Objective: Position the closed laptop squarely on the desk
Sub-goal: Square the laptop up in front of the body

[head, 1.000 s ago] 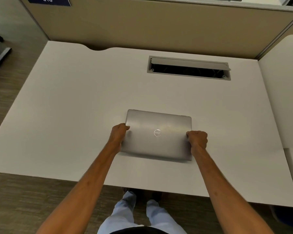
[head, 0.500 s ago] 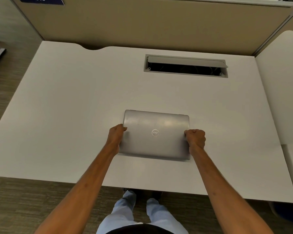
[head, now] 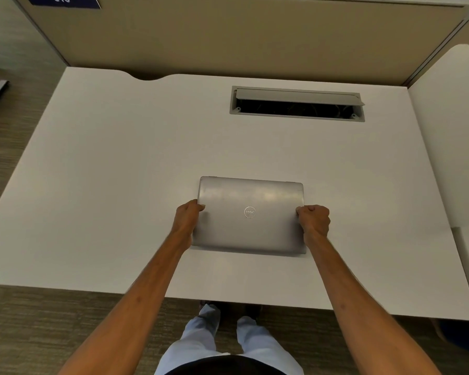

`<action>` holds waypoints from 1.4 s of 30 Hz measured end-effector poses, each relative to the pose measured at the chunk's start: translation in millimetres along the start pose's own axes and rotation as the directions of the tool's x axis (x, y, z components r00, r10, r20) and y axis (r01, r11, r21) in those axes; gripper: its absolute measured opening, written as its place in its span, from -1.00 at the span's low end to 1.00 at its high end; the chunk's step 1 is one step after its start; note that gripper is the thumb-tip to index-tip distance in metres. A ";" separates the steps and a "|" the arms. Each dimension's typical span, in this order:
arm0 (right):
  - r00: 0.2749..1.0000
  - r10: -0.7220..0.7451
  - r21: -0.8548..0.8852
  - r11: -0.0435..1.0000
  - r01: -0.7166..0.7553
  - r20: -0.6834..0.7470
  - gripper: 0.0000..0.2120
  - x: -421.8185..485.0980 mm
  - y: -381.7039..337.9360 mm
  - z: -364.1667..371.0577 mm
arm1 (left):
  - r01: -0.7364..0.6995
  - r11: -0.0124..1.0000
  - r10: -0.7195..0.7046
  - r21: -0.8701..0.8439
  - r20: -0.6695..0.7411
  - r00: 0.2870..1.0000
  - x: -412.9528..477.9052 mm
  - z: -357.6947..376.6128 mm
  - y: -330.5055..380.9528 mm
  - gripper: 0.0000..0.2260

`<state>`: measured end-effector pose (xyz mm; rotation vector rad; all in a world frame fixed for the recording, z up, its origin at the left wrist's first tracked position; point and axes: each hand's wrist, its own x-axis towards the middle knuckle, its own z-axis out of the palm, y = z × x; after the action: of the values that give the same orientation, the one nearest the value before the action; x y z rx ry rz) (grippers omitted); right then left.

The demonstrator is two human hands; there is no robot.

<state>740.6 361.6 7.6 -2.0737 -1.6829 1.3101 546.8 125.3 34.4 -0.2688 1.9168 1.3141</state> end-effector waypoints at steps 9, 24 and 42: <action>1.000 -0.002 -0.005 1.000 0.002 0.014 -0.78 -2.9 -2.7 -3.7 | -0.003 1.000 0.003 -0.001 0.002 1.000 -0.3 0.2 -1.7 -0.89; 1.000 -0.026 -0.001 1.000 0.026 0.011 -0.79 -6.1 -1.1 -3.4 | -0.058 0.995 0.056 0.076 0.025 0.998 1.0 -0.6 -6.5 -0.82; 0.971 -0.233 -0.205 0.954 0.219 -0.049 -0.66 -13.0 7.0 4.8 | -0.290 0.704 0.354 0.649 0.034 0.935 9.1 6.2 -27.7 -0.40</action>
<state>742.4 346.2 7.2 -1.9278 -2.0206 1.0222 559.3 120.6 7.7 0.3880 2.4503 0.7577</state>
